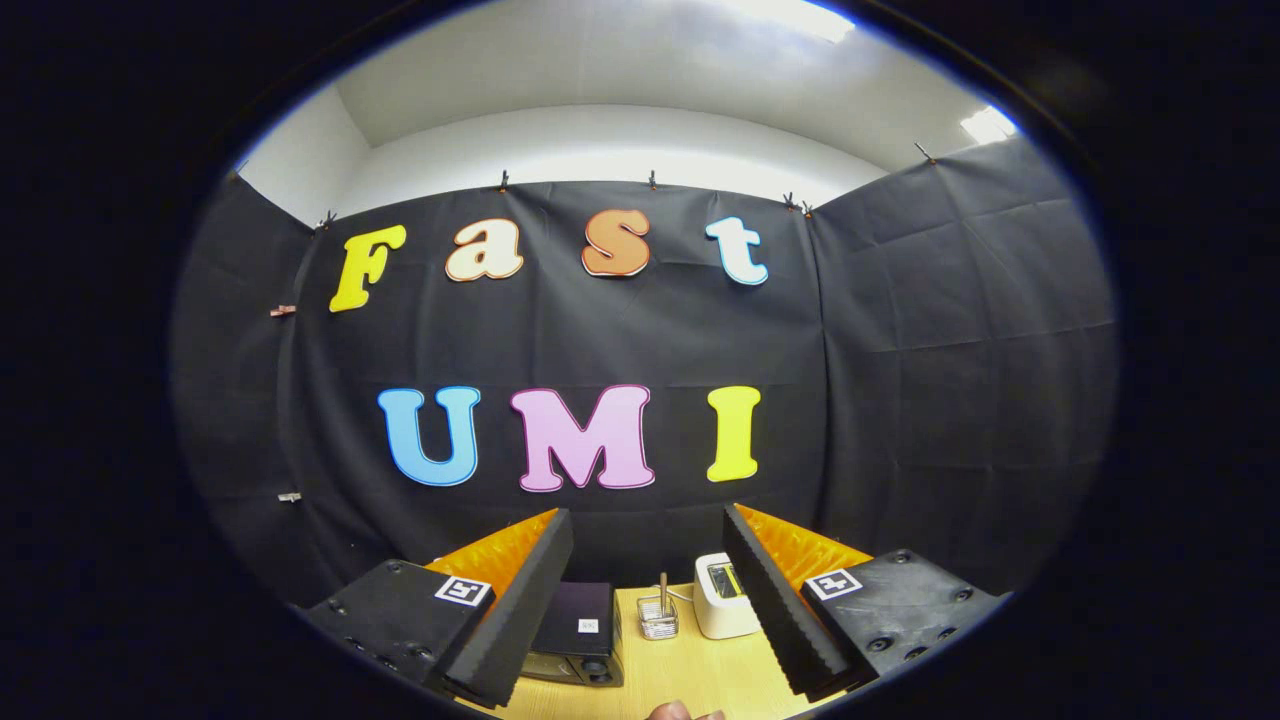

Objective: Open the toaster oven, put the food inside, and close the toaster oven door.

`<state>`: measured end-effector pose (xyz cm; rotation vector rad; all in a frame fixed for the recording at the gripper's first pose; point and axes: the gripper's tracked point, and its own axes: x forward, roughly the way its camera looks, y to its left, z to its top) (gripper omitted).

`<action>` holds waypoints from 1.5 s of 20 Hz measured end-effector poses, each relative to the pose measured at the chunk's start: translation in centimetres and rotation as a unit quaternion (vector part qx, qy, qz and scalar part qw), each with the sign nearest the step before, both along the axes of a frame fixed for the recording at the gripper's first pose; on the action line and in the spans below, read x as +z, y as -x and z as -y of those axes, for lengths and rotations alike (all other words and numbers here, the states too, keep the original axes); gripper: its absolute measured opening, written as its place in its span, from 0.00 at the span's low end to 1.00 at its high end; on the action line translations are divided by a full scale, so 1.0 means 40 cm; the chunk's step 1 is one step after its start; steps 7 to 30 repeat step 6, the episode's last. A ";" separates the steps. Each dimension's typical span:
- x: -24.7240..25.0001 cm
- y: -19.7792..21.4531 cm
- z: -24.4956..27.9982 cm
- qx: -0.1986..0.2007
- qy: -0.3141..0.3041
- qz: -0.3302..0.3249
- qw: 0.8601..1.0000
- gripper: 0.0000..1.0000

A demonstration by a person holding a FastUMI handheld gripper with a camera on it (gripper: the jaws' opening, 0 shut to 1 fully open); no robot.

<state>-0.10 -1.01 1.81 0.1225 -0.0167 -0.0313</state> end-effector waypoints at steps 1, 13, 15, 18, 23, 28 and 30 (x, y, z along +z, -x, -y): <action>-0.002 0.001 0.000 0.000 -0.003 -0.002 1.000 0.98; -0.002 0.000 -0.002 0.000 -0.006 -0.004 1.000 0.98; -0.002 0.000 -0.002 0.000 -0.006 -0.004 1.000 0.98; -0.002 0.000 -0.002 0.000 -0.006 -0.004 1.000 0.98; -0.002 0.000 -0.002 0.000 -0.006 -0.004 1.000 0.98; -0.002 0.000 -0.002 0.000 -0.006 -0.004 1.000 0.98; -0.002 0.000 -0.002 0.000 -0.006 -0.004 1.000 0.98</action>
